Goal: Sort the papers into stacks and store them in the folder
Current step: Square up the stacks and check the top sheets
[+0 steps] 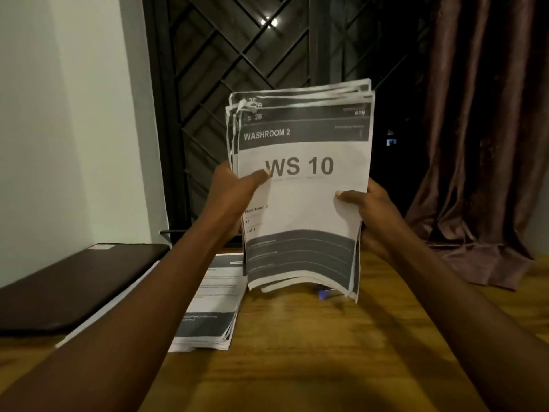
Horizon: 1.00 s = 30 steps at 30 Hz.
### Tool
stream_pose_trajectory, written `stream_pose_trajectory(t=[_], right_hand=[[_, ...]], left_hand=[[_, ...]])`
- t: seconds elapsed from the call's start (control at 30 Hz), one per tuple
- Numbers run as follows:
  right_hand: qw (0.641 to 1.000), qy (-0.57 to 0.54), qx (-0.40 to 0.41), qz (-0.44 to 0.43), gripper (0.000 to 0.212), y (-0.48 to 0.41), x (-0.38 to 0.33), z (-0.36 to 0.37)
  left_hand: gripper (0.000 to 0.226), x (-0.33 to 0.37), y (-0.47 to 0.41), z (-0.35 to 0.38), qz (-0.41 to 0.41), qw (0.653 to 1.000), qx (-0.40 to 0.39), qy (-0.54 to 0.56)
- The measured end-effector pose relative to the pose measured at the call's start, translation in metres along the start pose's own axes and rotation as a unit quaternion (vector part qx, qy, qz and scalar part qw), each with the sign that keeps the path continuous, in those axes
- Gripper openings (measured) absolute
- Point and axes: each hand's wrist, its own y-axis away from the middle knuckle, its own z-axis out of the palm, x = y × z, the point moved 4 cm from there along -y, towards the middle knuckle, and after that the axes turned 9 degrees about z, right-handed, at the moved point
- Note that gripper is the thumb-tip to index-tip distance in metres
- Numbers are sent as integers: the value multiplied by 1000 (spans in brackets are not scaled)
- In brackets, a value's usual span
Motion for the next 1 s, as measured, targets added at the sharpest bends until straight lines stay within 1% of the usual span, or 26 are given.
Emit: stream_pose_trajectory(t=[0.1, 0.2, 0.3, 0.4, 0.47, 0.53, 0.6, 0.63, 0.7, 0.77, 0.9, 0.93, 1.0], right_hand=[[1000, 20, -7, 13, 21, 6, 9, 7], [998, 57, -17, 28, 25, 9, 18, 10], [996, 84, -5, 16, 19, 12, 20, 14], [997, 72, 21, -8, 20, 13, 2, 17], [998, 52, 6, -21, 28, 14, -16, 17], [999, 36, -26, -23, 35, 15, -26, 13], [999, 27, -46, -1, 44, 16, -19, 7], [998, 33, -41, 16, 47, 17, -10, 3], [998, 58, -13, 27, 45, 19, 6, -2], [997, 74, 2, 19, 42, 19, 12, -3], [998, 68, 10, -3, 31, 15, 2, -3], [998, 63, 9, -4, 30, 14, 3, -3], [997, 70, 11, 11, 27, 15, 14, -1]], left_hand=[[23, -7, 9, -17, 6, 1000, -17, -13], [24, -21, 18, -26, -17, 999, -27, -17], [21, -32, 25, -24, -47, 998, -33, -10], [14, -25, 22, -21, -32, 999, -25, 12], [16, -17, 16, -21, -23, 998, -22, 46], [20, -13, 14, -21, -23, 998, -26, 55], [25, -23, 18, -20, -41, 997, -39, 48], [28, -33, 22, -20, -61, 996, -45, 40], [33, -50, 34, -17, -100, 993, -56, 25], [35, -61, 39, -13, -109, 992, -59, 15], [19, -61, 30, -8, -109, 993, -32, 32], [19, -63, 28, -6, -111, 993, -34, 34], [25, -72, 34, -3, -125, 991, -43, 15]])
